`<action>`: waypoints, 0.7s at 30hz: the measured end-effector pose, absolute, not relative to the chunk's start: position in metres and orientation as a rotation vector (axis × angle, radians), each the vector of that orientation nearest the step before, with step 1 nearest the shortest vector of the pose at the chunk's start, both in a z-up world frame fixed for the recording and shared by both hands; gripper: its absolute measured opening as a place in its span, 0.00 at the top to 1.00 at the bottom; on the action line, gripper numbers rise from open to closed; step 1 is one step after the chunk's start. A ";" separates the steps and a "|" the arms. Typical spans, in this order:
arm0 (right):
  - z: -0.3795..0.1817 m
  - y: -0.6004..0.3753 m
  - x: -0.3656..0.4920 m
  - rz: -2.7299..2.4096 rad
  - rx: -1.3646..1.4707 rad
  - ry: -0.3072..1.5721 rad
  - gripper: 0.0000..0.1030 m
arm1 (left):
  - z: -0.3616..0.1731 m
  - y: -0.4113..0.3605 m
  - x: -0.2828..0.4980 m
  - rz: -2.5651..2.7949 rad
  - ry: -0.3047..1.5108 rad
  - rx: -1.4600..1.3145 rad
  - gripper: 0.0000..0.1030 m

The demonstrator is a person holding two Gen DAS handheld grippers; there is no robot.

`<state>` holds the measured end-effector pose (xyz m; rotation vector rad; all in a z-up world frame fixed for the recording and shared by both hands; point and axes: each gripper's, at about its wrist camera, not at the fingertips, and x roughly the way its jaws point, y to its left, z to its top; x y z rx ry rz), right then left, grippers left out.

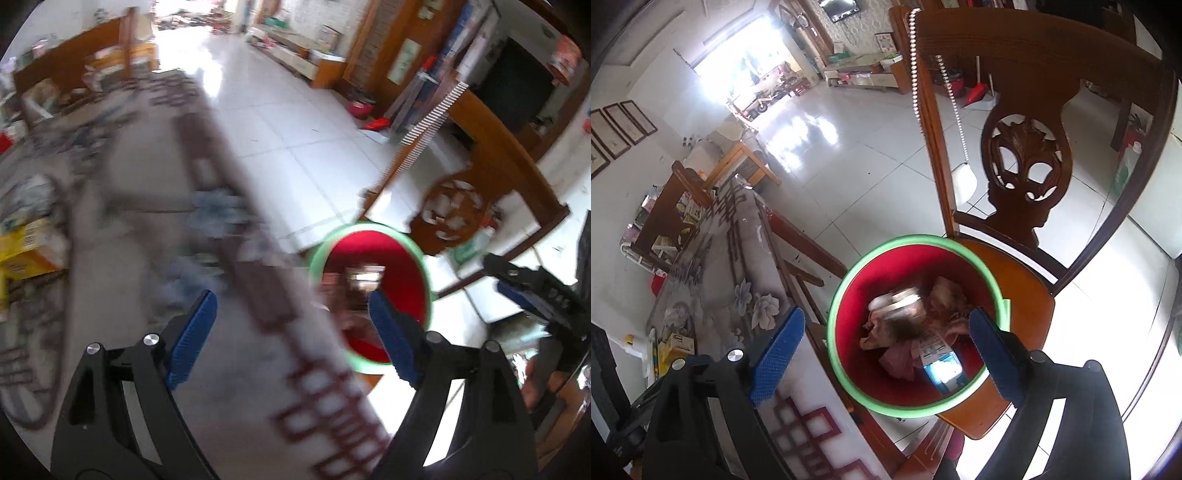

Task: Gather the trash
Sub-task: 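Open the left gripper to drop the cigarette box while the right drops the tissue into the bin, then move the left gripper to the yellow paper packet and grasp it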

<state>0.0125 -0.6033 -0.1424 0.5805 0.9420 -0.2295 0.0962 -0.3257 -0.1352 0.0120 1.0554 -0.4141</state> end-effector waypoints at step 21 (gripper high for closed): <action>-0.138 -0.470 0.040 -0.069 0.443 1.023 0.15 | -0.187 -0.003 0.190 0.203 1.138 0.079 0.21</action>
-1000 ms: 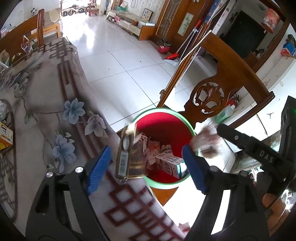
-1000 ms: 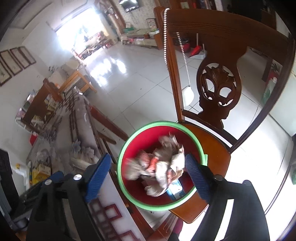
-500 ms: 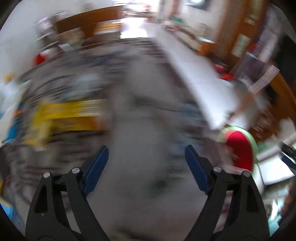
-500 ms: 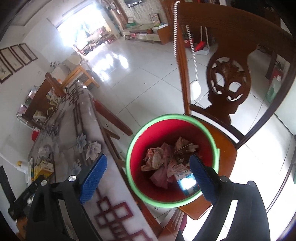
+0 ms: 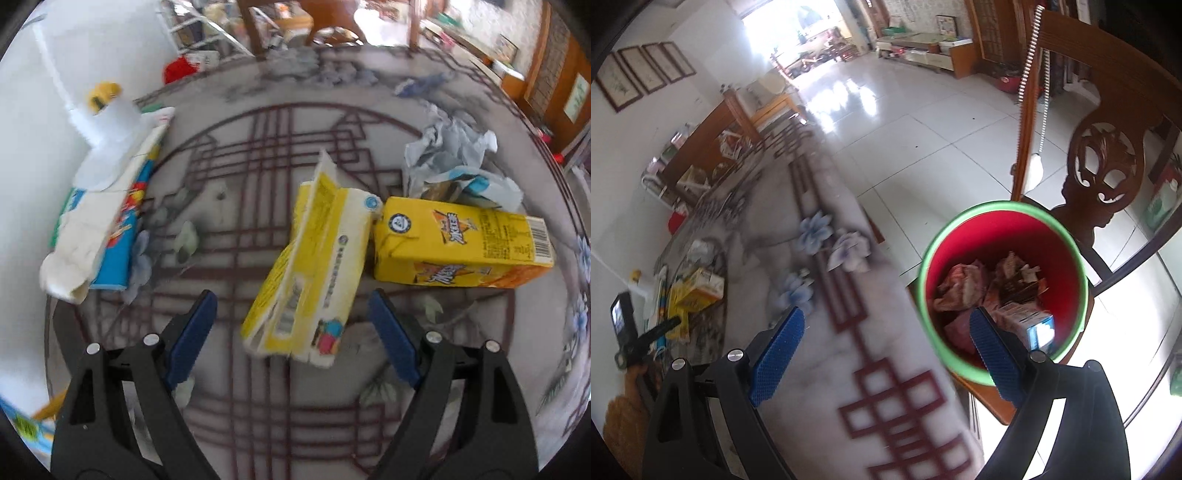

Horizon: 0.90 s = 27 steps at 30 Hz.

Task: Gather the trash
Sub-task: 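Move the left gripper to the yellow paper packet and grasp it, then grasp the crumpled blue-and-white plastic wrapper with the right gripper and lift it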

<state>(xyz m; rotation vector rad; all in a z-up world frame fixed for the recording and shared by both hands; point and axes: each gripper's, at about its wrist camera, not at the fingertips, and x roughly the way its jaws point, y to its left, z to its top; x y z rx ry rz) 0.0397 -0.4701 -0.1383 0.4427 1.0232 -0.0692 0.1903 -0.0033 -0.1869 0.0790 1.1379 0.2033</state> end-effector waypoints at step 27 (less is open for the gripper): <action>-0.146 -0.190 0.211 0.279 0.287 1.121 0.15 | -0.198 0.047 0.016 -0.034 1.219 -0.098 0.56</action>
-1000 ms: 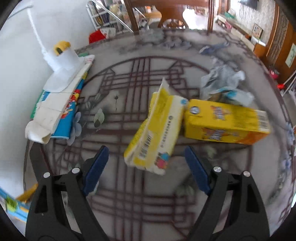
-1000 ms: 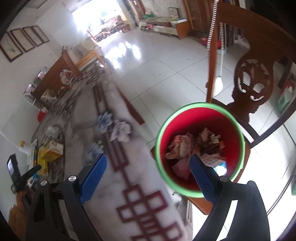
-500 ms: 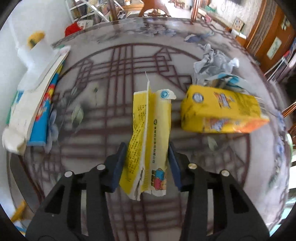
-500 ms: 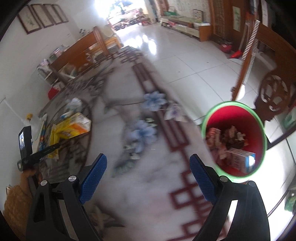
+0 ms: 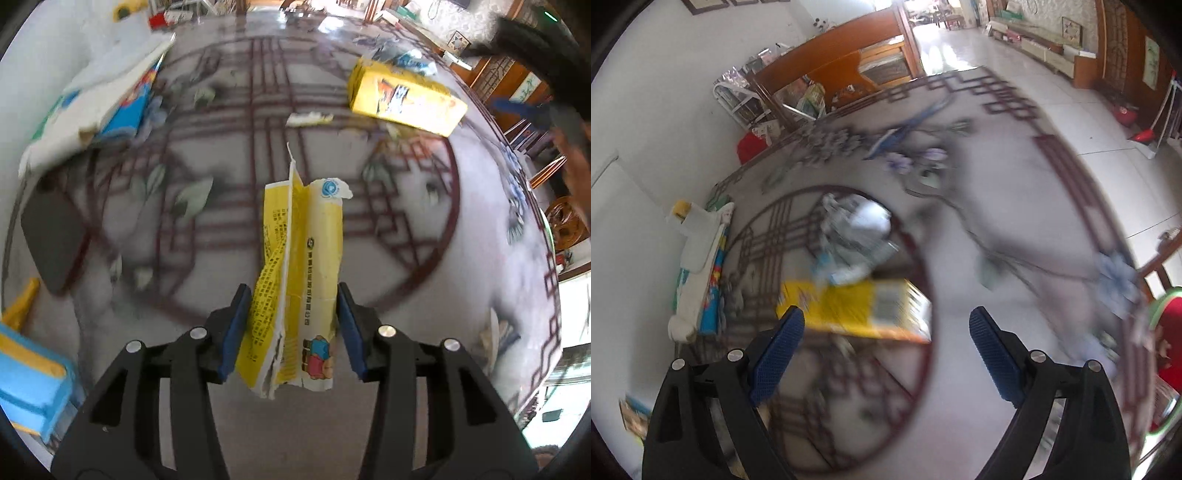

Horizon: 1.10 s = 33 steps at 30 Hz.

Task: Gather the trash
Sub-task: 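Grasp the crumpled blue-and-white plastic wrapper with the right gripper and lift it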

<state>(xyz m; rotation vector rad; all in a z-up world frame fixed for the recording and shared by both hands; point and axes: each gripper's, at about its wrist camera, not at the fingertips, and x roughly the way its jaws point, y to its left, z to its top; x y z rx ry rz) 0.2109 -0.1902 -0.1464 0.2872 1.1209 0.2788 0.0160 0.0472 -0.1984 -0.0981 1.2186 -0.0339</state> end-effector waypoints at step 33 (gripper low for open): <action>-0.108 -0.150 0.156 0.414 0.082 1.004 0.73 | -0.203 0.052 0.018 -0.098 1.205 -0.146 0.49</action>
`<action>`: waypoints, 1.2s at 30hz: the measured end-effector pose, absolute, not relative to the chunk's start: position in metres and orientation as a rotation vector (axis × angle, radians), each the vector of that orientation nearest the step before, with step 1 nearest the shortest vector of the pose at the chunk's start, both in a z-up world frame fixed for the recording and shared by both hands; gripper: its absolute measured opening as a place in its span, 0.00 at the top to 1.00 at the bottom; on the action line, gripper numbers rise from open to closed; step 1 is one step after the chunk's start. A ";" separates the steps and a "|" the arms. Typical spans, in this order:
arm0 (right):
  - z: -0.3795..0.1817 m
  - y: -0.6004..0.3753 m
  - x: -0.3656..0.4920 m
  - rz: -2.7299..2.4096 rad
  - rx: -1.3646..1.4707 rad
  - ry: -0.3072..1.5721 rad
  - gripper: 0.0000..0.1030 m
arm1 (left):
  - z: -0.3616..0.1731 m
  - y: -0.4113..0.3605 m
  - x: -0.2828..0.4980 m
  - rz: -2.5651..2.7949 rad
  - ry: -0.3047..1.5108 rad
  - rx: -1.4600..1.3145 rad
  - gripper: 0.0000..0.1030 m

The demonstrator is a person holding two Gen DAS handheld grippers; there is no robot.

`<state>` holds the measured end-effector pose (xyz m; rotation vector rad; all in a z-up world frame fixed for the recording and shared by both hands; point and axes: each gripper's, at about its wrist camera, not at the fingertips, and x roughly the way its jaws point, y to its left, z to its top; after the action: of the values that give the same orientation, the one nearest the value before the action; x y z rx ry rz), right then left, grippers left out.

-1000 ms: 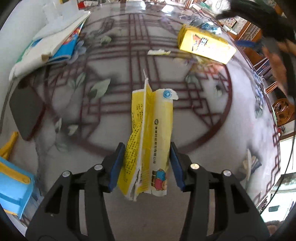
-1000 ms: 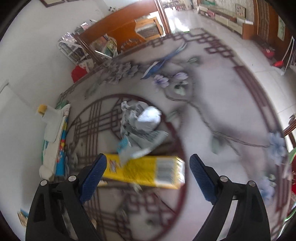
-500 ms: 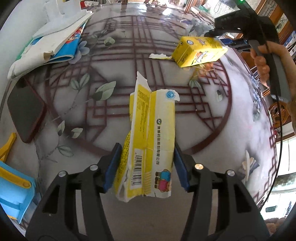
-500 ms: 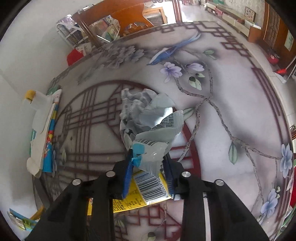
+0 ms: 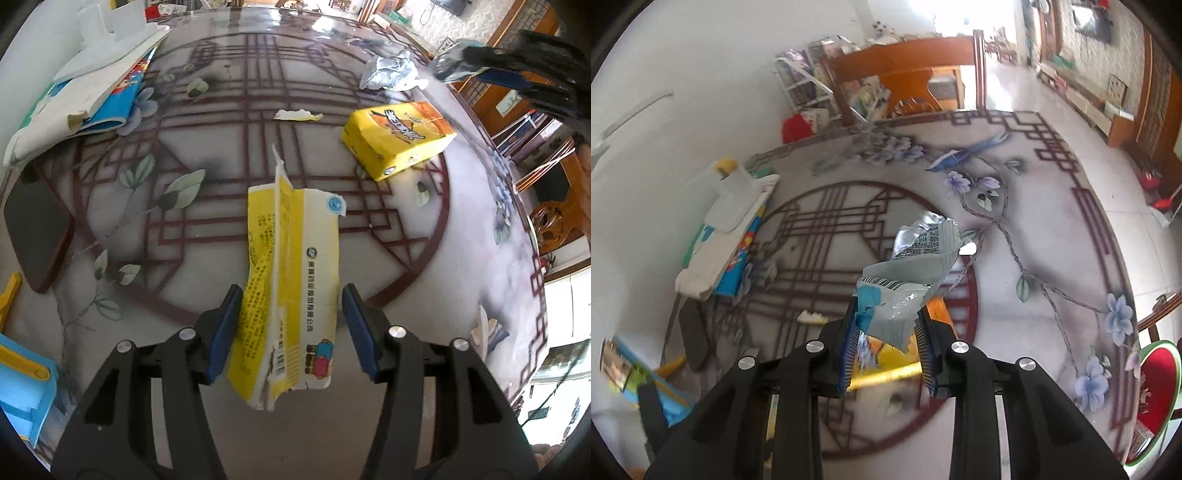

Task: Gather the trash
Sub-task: 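Grasp the crumpled blue-and-white plastic wrapper with the right gripper and lift it, then carry the yellow packet and plastic wrapper over to the red bin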

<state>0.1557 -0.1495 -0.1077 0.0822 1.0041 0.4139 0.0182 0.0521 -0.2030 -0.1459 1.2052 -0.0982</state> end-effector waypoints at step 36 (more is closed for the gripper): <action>-0.124 -0.195 0.023 0.305 0.126 0.989 0.73 | -0.145 0.024 0.005 -0.110 1.027 -0.162 0.61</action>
<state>0.0230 -0.1954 -0.1243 0.1258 0.9886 0.3048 0.0050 0.0235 -0.1451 -0.1619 1.0274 -0.1101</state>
